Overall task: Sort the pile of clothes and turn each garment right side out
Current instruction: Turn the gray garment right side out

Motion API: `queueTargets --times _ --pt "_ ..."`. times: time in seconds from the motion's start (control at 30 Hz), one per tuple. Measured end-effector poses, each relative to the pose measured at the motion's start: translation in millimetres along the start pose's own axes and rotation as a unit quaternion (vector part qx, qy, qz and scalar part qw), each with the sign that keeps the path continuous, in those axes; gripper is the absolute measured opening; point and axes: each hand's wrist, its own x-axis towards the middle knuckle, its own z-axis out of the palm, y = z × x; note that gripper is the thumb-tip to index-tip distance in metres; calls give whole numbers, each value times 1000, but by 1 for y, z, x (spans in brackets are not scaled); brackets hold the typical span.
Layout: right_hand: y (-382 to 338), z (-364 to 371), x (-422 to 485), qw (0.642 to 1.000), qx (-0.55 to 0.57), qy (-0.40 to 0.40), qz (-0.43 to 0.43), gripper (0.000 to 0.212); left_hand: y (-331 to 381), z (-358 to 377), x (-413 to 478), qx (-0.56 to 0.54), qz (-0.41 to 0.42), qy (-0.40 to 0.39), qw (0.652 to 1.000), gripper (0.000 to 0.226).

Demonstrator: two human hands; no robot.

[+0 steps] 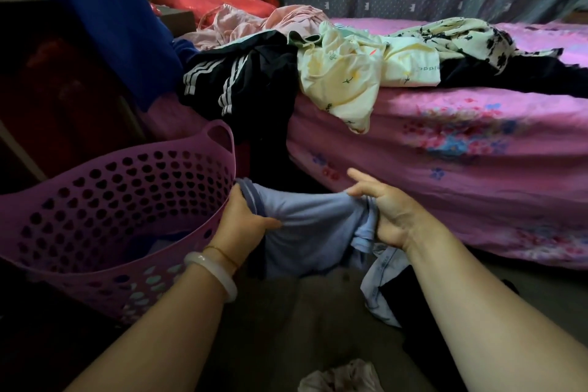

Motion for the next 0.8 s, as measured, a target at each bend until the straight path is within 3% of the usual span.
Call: queueTargets --times 0.07,0.17,0.23,0.27,0.33,0.4,0.5,0.57,0.67,0.73,0.8 --pt "-3 -4 1 976 -211 -27 -49 79 -3 2 -4 89 61 -5 994 102" --pt "-1 -8 0 856 -510 18 -83 66 -2 0 -10 154 92 38 983 101" --pt "-1 -5 2 790 -591 91 -133 51 0 -1 -12 155 100 110 977 92" --pt "-2 -3 3 783 -591 124 -152 48 2 -2 -11 146 108 137 974 85" --pt "-2 -2 5 783 -563 179 -196 43 5 -2 -11 155 126 160 967 77" --pt "-2 -4 8 775 -544 211 -245 35 7 -2 -12 238 152 139 949 70" --pt "-8 -4 7 786 -504 241 -266 25 5 -4 -11 340 166 101 920 29" --pt "-15 -3 4 842 -417 221 -260 17 1 -7 -5 263 148 99 948 17" --pt "-17 -3 2 914 -264 207 -230 10 2 -11 2 58 72 65 994 18" --pt "-12 0 3 933 -208 203 -215 5 3 -12 1 -38 21 59 997 16" --pt "-7 1 7 934 -203 213 -202 8 1 -11 1 -46 26 79 995 16"
